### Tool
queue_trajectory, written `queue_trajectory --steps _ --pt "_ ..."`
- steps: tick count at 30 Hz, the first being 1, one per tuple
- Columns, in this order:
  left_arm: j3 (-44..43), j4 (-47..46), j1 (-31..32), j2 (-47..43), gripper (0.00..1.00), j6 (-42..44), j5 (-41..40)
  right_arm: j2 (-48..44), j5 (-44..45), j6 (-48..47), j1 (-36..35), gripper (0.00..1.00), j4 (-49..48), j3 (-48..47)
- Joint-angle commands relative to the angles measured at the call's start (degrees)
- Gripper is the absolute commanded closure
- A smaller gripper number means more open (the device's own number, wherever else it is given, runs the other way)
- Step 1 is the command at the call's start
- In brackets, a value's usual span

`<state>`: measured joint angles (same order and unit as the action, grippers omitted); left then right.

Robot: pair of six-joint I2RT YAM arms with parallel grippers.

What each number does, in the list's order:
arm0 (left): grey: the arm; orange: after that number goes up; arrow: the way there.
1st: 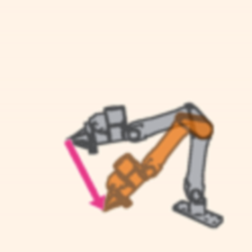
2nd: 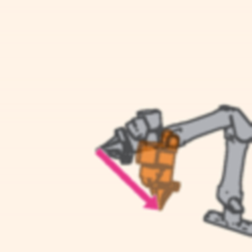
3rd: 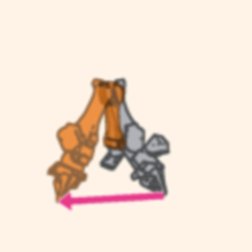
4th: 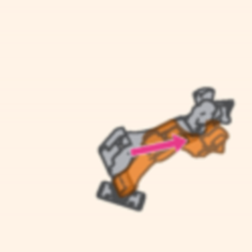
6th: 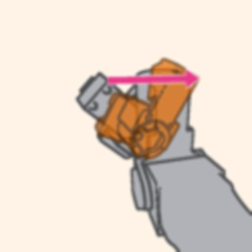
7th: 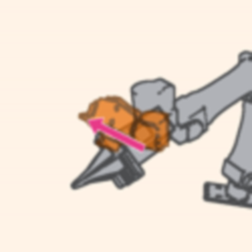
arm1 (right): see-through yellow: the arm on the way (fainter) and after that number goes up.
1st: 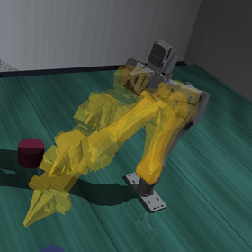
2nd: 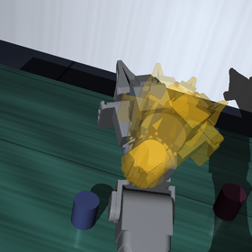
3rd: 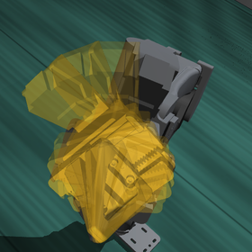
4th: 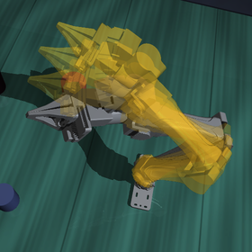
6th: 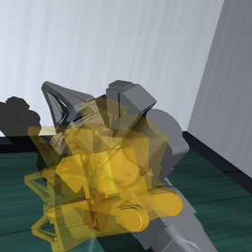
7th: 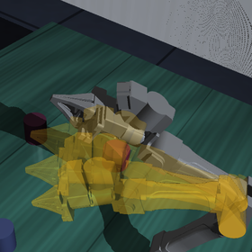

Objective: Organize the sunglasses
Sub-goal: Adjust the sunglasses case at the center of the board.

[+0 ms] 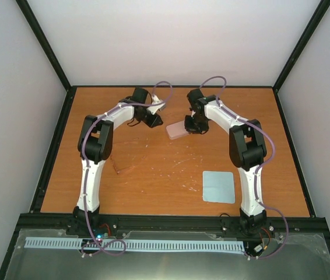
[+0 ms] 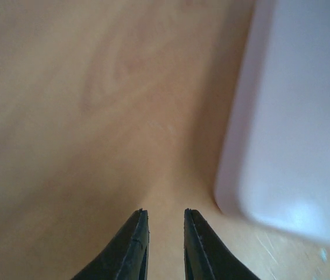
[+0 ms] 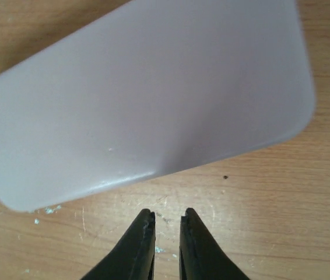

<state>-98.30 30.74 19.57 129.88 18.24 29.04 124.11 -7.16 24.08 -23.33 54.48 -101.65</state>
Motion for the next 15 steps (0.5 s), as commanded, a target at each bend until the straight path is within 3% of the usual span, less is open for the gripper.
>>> queue_trajectory --steps 1,6,15 --pt "-10.5 1.0 0.3 5.3 0.80 -2.3 -3.0 0.5 -2.7 3.0 0.2 0.87 1.9 -2.3" --pt "-16.5 3.1 1.4 9.8 0.79 -3.0 -1.4 3.1 3.1 2.6 0.2 0.85 6.4 -5.7" --pt "-14.1 3.6 4.2 10.3 0.79 -3.4 2.5 8.3 8.1 2.6 0.4 0.86 11.6 -11.9"
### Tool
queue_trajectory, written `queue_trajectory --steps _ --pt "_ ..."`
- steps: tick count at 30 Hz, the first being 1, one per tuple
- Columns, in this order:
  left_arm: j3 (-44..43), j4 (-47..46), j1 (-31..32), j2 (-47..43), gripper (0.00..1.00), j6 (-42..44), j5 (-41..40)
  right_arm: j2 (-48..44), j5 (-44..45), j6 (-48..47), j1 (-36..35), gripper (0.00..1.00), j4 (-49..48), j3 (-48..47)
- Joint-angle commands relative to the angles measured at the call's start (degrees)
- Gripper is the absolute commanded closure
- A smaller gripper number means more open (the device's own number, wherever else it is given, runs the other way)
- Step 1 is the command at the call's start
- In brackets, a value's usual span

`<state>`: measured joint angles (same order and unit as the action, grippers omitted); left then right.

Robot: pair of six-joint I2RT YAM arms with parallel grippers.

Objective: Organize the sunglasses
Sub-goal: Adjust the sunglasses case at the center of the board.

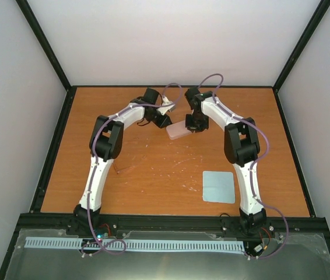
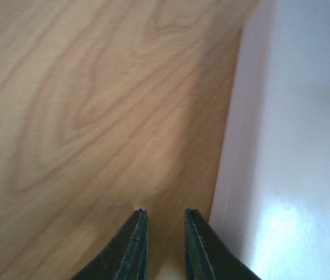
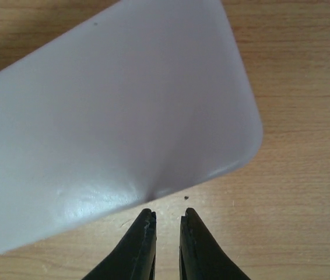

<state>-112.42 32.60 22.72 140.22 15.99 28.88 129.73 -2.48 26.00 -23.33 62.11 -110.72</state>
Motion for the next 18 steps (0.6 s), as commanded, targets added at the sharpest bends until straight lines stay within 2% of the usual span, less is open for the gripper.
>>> queue_trajectory --steps 1,4,6,8,10,12,18 --pt "0.1 2.1 1.2 -0.1 0.80 -1.1 3.1 3.2 3.7 0.5 0.4 0.87 4.3 -3.5" --pt "0.6 3.2 2.0 -0.8 0.80 -0.6 4.4 3.4 3.3 0.5 0.8 0.82 4.5 -4.7" --pt "1.3 3.3 2.7 -1.5 0.80 -0.4 5.2 1.7 1.7 1.2 1.3 0.64 3.6 -4.1" --pt "2.2 3.3 3.5 -2.3 0.80 -0.5 5.9 -0.6 -0.9 2.1 1.8 0.42 1.9 -1.6" --pt "3.2 3.1 4.5 -3.1 0.80 -0.7 6.7 -2.7 -3.8 3.0 2.4 0.33 -0.2 1.0" --pt "4.5 2.8 5.5 -4.0 0.80 -0.5 8.0 -3.5 -5.8 3.4 2.7 0.28 -1.3 2.3" --pt "6.6 2.3 7.7 -5.4 0.80 -0.4 10.3 -2.8 -8.1 3.2 2.7 0.27 -2.6 2.2"
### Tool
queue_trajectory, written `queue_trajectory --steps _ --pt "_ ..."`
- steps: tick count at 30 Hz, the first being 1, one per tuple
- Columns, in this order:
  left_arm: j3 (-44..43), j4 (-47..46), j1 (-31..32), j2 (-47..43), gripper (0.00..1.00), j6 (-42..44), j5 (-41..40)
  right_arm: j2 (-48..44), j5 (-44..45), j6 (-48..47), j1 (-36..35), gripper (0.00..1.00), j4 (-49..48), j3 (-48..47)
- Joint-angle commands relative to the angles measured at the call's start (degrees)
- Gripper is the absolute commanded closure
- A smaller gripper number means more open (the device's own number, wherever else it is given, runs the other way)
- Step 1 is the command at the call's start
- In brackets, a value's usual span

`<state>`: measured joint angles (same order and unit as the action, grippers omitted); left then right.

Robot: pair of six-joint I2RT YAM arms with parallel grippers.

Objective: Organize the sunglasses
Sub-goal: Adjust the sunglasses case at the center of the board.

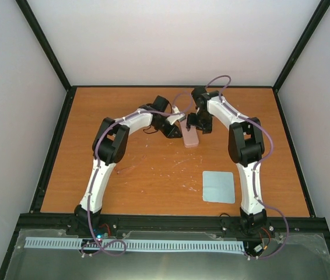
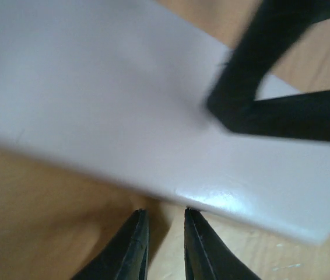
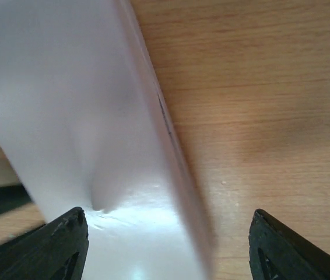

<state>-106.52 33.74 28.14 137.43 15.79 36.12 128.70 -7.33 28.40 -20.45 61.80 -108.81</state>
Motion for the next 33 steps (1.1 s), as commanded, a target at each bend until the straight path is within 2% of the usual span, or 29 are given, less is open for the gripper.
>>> queue_trajectory --steps 1,5,9,14,17,20,21,22,24,25,27,33 --pt "0.9 1.1 2.3 -2.9 0.80 -0.2 2.8 -2.0 -3.6 0.8 -0.3 0.27 -2.8 0.4" --pt "2.5 0.0 2.0 -4.4 0.79 -0.2 -0.6 -1.8 -4.3 -0.7 -0.4 0.23 -2.9 -0.9" --pt "7.7 -3.5 -0.2 -8.9 0.73 -1.2 -3.4 0.2 -2.9 -8.8 -1.5 0.23 -1.0 -4.9" --pt "13.6 -6.7 -5.4 -14.6 0.50 -1.8 -5.2 0.0 -0.3 -19.4 -2.5 0.23 0.5 -6.6" --pt "14.4 -6.6 -8.2 -16.2 0.48 -1.3 -6.3 0.2 3.6 -23.7 -3.3 0.23 2.3 -6.5" --pt "14.5 -6.4 -10.5 -16.9 0.42 -1.7 -6.2 0.1 5.5 -25.9 -3.8 0.16 2.3 -4.8" --pt "14.6 -6.3 -11.0 -17.1 0.39 -1.8 -6.0 -0.1 5.8 -26.1 -3.9 0.15 1.9 -3.9" --pt "14.8 -6.3 -11.5 -17.3 0.35 -1.9 -6.0 -0.2 6.9 -26.3 -4.1 0.08 1.6 -3.6" --pt "15.3 -6.4 -12.0 -17.8 0.27 -1.9 -6.3 -0.2 7.6 -27.0 -4.9 0.07 1.6 -3.2" --pt "15.5 -6.5 -12.0 -18.0 0.25 -1.8 -6.3 -0.3 6.9 -27.2 -5.1 0.07 1.5 -3.2" --pt "16.2 -6.7 -12.1 -18.4 0.24 -1.8 -6.4 -0.2 6.0 -27.5 -5.6 0.00 1.1 -2.9" --pt "17.6 -7.2 -12.1 -19.4 0.24 -1.9 -6.0 1.5 5.7 -27.3 -6.5 0.00 0.5 -2.8"
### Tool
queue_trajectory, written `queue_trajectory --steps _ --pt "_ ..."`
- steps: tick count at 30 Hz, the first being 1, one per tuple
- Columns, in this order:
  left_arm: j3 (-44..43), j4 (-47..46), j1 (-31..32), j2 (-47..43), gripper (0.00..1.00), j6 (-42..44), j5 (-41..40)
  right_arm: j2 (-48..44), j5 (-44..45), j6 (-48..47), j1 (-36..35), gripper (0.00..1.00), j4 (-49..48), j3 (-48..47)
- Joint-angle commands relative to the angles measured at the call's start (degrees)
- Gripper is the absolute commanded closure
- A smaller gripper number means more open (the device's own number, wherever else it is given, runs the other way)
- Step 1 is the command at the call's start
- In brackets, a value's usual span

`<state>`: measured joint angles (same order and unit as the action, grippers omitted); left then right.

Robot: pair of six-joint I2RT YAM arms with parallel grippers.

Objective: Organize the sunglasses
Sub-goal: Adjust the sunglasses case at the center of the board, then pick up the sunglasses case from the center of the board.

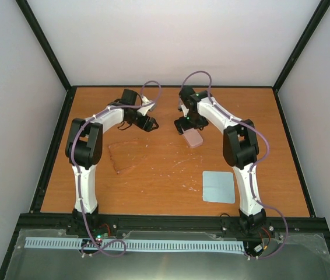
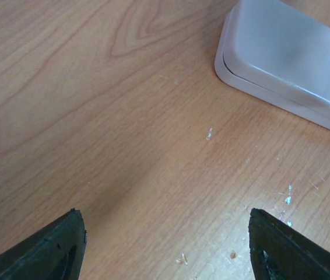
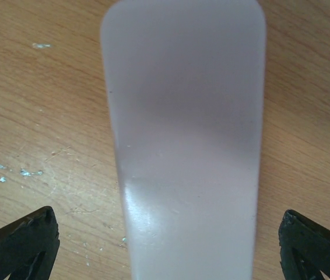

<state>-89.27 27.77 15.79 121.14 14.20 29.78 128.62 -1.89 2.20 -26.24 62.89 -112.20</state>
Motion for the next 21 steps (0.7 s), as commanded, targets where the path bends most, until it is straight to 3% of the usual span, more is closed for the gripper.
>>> queue_trajectory --steps 1,13,17,21 --pt "0.7 -1.4 0.2 -3.2 0.24 -0.4 0.4 2.0 0.2 -1.1 -0.8 0.00 -0.5 0.3" --pt "2.1 -2.2 0.2 -3.9 0.25 -0.6 0.9 5.2 4.7 -0.6 -0.8 0.01 -0.2 0.0" --pt "2.1 -2.2 0.2 -3.8 0.25 -0.6 0.9 5.8 3.4 -0.6 -0.8 0.09 0.2 -0.9" --pt "2.0 -2.3 0.2 -3.6 0.28 -0.9 2.1 4.5 2.5 -0.3 -0.8 0.26 0.6 -1.0"
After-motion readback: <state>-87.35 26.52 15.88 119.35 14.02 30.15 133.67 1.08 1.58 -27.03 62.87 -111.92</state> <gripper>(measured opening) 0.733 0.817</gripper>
